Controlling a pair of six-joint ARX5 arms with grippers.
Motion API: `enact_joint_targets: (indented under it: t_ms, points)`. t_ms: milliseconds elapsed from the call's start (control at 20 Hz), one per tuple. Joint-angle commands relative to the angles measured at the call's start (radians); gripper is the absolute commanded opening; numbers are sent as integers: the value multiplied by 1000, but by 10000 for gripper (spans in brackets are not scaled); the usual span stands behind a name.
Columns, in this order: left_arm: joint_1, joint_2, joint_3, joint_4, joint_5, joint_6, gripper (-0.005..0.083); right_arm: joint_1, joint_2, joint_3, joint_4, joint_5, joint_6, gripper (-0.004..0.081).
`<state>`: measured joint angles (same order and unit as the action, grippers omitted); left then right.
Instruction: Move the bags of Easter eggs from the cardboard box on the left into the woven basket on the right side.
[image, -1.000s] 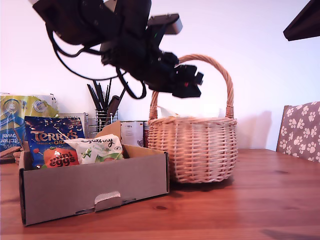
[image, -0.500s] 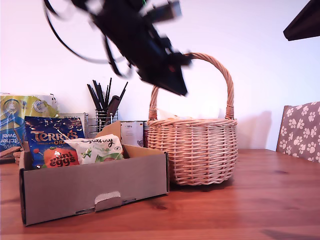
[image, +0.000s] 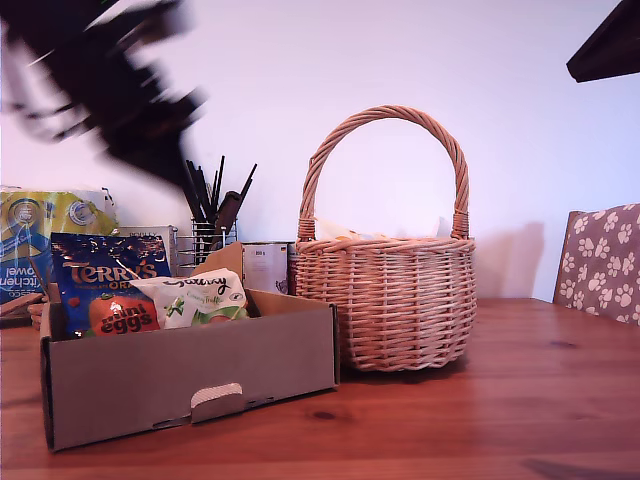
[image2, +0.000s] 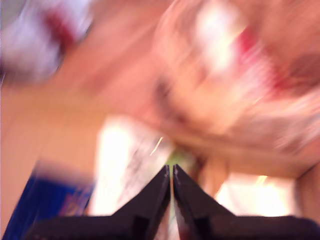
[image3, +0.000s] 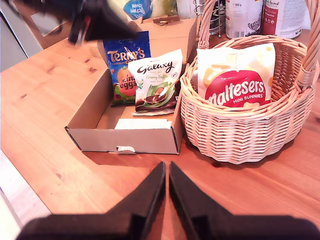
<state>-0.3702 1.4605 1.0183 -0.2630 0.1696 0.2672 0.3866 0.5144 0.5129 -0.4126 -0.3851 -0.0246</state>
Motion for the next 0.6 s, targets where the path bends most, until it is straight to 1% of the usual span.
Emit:
enact_joint_targets:
  t_ms: [0,100,200,300,350,400,450,500,550]
  points:
    - [42,-35,-20,4,38,30,-20,-1,-2,7,3,3,-3,-13]
    - [115,-36,-20,5,105,113,-21,-1,-2,7,3,2,-3,-13]
    - [170,-34,-20,8,140,130,-21,0,-2,7,3,2,-3,-13]
    - [205,-34,-20,16,147,155,-20,-1,-2,7,3,2,-3,-13]
    - [222,-34,-20,29,148,187,-15,-1,-2,7,2,2,-3,-13]
    - [237,-34,-20,41,161,221,38,0,-2,7,1,2,-3,-13]
    - [245,-30,-20,53,177,259,216,0,-2,7,2,2,-3,-13]
    - [252,-26,-20,73,179,302,442,0,-2,7,3,2,-3,-13]
    - [259,-15,-19,95,177,325,581,0,-2,7,2,2,-3,-13]
